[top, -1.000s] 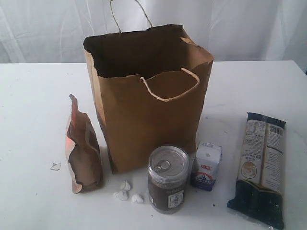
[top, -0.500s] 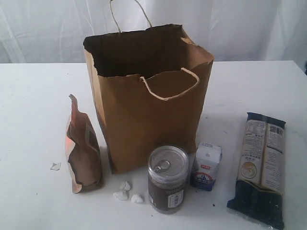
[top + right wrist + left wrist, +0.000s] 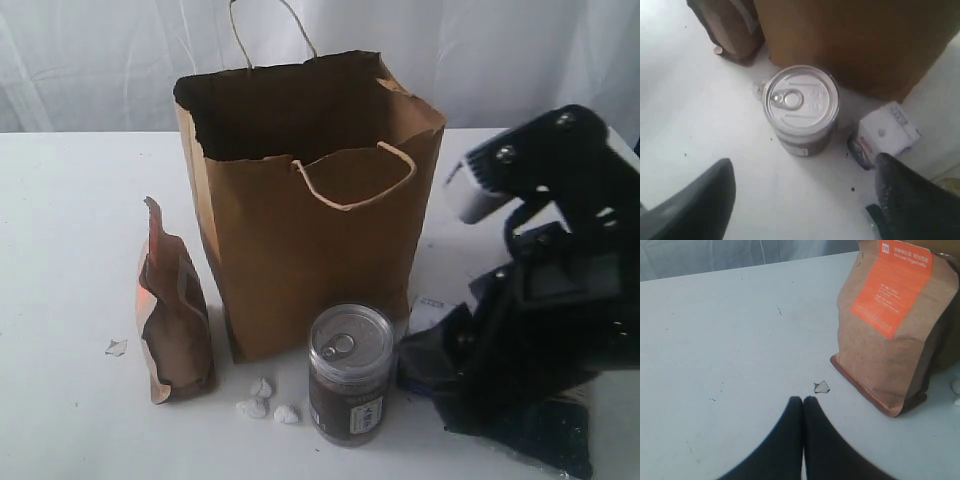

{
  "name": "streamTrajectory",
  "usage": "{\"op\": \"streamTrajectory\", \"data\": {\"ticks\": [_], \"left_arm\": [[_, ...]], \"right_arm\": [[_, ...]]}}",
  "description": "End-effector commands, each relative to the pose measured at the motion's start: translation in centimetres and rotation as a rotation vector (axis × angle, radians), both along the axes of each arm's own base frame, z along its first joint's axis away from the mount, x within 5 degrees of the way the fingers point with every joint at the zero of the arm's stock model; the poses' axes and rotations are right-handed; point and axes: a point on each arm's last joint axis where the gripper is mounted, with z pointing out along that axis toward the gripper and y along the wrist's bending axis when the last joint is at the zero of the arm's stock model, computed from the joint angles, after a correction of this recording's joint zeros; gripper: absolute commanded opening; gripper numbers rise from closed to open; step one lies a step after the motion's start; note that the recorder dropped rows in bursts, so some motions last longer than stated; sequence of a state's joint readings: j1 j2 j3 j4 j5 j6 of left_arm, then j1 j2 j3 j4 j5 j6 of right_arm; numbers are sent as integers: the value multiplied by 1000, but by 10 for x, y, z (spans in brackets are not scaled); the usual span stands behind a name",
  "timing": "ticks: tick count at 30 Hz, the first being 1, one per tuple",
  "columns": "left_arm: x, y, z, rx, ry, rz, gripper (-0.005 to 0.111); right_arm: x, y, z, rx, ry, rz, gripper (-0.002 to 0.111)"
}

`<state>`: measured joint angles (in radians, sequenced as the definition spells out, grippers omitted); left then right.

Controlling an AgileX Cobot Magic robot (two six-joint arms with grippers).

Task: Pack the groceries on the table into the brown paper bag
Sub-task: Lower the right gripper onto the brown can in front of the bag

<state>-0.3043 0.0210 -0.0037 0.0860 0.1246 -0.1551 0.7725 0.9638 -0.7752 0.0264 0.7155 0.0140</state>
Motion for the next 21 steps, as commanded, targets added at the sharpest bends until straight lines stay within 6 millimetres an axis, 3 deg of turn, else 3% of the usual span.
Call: {"op": "streamTrajectory", "data": {"ticks": [1,6,21], "left_arm": [[0,0,-1,-6,-2,4,1],[0,0,-1,-6,-2,4,1],[0,0,-1,-6,-2,4,1]], "right_arm": [[20,18,-19,-10,7,0,76],[35,45,-44,-49,0,64,79],[61,72,-91,-121,3,99,81]]}}
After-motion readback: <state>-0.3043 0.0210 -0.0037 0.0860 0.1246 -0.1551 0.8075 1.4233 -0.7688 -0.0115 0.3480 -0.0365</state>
